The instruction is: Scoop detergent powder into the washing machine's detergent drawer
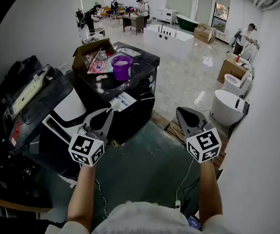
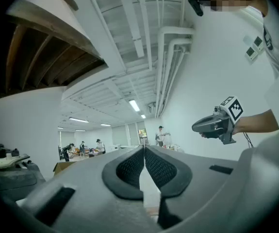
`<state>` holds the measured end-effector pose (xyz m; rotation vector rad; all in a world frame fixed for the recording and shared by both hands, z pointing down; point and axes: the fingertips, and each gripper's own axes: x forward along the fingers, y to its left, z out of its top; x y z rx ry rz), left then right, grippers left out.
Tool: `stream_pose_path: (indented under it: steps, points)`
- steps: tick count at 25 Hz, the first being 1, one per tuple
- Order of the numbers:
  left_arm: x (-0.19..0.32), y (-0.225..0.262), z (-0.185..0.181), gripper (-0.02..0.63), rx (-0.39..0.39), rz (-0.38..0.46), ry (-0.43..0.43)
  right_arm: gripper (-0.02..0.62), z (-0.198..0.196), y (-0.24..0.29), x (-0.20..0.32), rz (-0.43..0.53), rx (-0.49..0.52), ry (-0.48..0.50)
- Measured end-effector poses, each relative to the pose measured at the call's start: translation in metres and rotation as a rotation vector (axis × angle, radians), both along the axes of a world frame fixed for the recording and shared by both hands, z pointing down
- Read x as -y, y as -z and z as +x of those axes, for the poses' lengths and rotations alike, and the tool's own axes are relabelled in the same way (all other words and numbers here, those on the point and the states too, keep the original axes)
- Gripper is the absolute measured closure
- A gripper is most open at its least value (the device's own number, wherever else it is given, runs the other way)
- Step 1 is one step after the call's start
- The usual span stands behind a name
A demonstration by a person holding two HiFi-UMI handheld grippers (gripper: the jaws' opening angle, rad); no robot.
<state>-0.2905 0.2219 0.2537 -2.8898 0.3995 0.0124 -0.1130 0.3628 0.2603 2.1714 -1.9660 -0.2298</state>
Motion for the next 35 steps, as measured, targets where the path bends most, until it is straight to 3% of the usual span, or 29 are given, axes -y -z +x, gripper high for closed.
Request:
stream_pose_path:
  steps: [14,21,28,35]
  points:
    - [-0.022,-0.026,0.032,0.592,0.011,-0.044,0.065,0.592,0.050,-0.017,-0.031,0.021,0.108,0.036]
    - [-0.007,-0.036,0.037,0.592,0.015,-0.080,0.117,0.592,0.066,-0.021,-0.021,-0.003,0.101,0.081]
    - [0.048,-0.041,0.065,0.592,0.001,-0.077,0.129,0.591,0.100,-0.019,0.026,0.028,0.101,0.060]
    - [0.154,-0.044,0.113,0.592,-0.011,-0.078,0.124,0.591,0.146,-0.023,0.123,0.003,0.052,0.030]
